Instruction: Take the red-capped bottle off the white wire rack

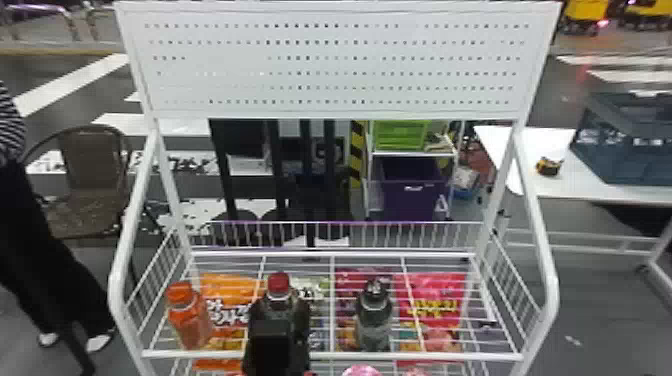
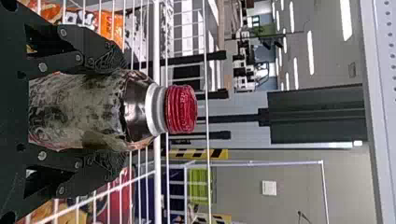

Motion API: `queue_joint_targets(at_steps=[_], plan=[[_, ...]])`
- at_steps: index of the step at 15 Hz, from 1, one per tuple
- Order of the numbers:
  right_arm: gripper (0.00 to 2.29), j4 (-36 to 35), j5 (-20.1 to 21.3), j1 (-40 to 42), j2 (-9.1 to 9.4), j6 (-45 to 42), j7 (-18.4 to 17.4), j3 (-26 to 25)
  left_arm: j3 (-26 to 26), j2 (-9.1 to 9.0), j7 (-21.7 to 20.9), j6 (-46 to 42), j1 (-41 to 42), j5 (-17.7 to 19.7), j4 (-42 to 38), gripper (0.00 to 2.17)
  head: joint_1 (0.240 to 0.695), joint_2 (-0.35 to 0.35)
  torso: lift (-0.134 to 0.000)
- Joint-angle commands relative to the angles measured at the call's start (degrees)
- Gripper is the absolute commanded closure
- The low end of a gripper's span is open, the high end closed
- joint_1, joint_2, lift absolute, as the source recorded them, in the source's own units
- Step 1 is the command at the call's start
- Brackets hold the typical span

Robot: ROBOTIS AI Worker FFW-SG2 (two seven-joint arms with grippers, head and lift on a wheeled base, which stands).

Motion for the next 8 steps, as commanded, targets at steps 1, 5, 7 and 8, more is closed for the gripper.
queue_joint_targets(at_steps=[1,5,7,8], plan=[[1.38,0.0,0.0,-0.4,-0.02,1.3,0.0,-0.2,-0.1,1.28,0.2,5.4,4.8,-2.1,-11.2,2.15,0.499,0.0,0.0],[1.38,0.3,0.0,-1.3,-0.11,2.9,0.0,-0.3,1.2,5.94,1.3,12.5,15.1,-4.5,-33.0,2.15,0.499,0.0,0.0],[1.38,0.5,0.0,-1.5,-0.11,3.1,0.0,-0.3,3.9,7.52,0.9,16.2,20.5,-6.0,-40.8,2.15,0.499,0.0,0.0],[1.38,0.5,0.0,-1.6,-0.11,3.4,0.0,-0.3,5.5,8.31,0.1,16.7,23.4,-6.0,-44.1,2.15,0.499,0.0,0.0]])
